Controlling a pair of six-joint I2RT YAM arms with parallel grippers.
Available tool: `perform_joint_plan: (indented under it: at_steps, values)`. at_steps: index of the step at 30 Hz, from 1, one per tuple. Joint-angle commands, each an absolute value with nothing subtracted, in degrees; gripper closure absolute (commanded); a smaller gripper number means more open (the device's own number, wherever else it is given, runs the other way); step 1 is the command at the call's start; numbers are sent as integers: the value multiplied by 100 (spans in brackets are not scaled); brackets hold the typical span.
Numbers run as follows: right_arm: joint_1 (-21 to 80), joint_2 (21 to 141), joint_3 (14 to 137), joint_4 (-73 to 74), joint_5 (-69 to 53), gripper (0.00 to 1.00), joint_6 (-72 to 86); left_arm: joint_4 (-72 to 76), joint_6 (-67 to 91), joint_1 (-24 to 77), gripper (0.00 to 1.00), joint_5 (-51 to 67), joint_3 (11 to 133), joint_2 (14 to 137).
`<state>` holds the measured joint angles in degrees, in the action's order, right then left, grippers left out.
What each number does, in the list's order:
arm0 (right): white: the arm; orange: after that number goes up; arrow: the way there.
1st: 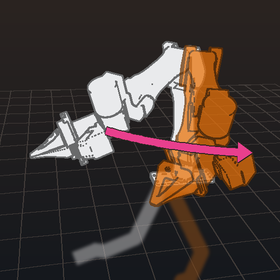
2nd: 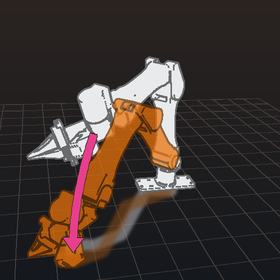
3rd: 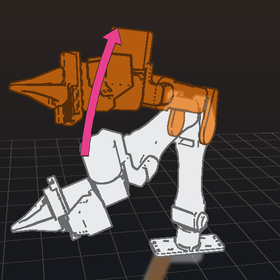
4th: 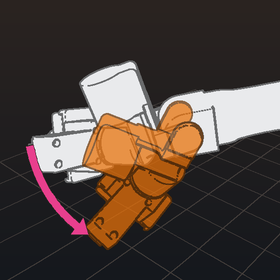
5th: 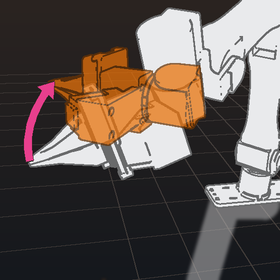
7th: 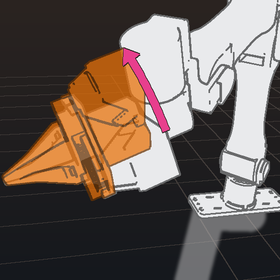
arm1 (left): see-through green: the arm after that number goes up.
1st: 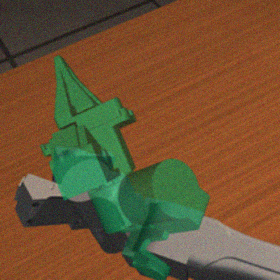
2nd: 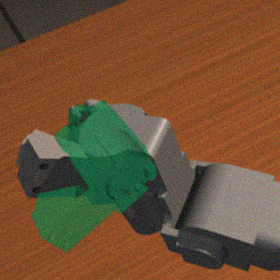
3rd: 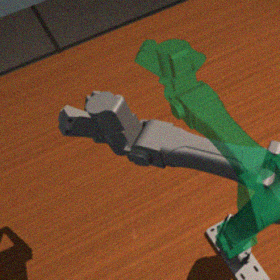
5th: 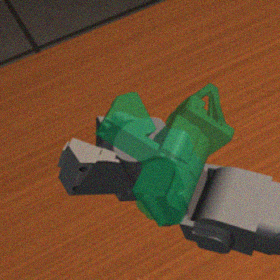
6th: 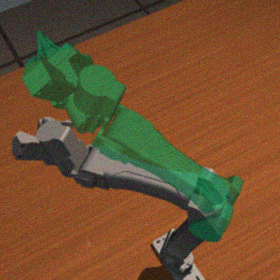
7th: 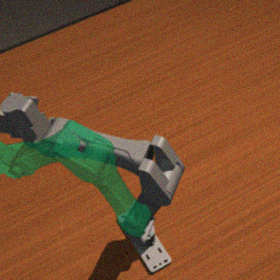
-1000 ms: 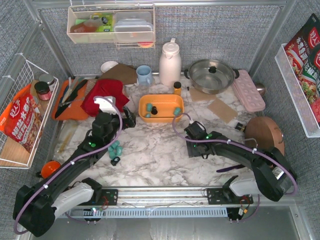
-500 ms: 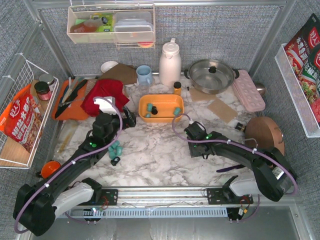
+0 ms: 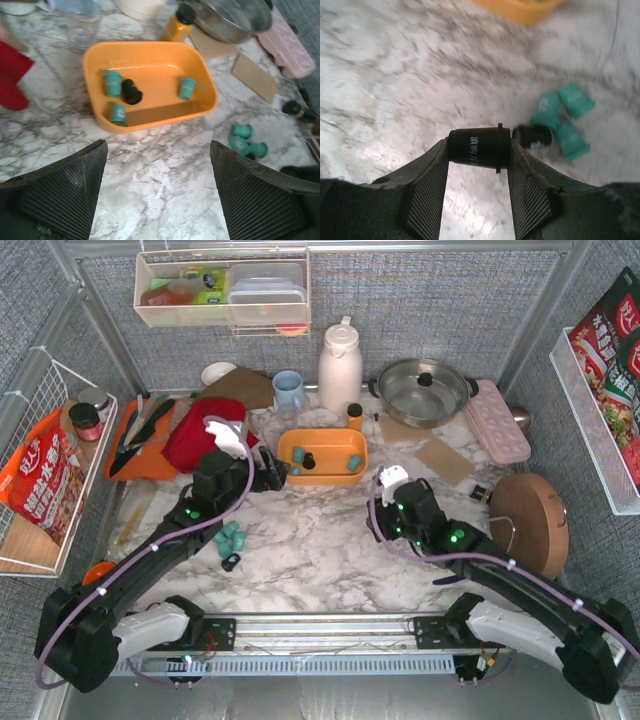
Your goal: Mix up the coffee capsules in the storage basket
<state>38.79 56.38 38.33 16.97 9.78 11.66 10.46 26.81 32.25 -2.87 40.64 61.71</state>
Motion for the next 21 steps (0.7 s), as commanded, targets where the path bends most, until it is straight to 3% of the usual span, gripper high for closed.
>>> perform_joint_plan:
  at_steps: [1, 5, 8, 12, 21]
  values:
    - [3991, 4909, 3257, -580, 186, 64, -322, 938, 2628, 3226, 10, 749, 4365, 6442]
    - [4044, 4665, 2688, -2140, -690, 60, -1756, 794, 2659, 3236, 15, 1168, 4592, 6723]
    - [4072, 4763, 2565, -2651, -1201, 53, -2818, 806, 2741, 3260, 21, 1508, 4693, 6858]
    - [4128, 5056, 2482, -3059, -1563, 53, -4022, 835, 2685, 3436, 30, 1833, 4780, 6976]
    - [4202, 5357, 2523, -3184, -1695, 53, -4824, 809, 2228, 4267, 33, 2001, 4969, 7228]
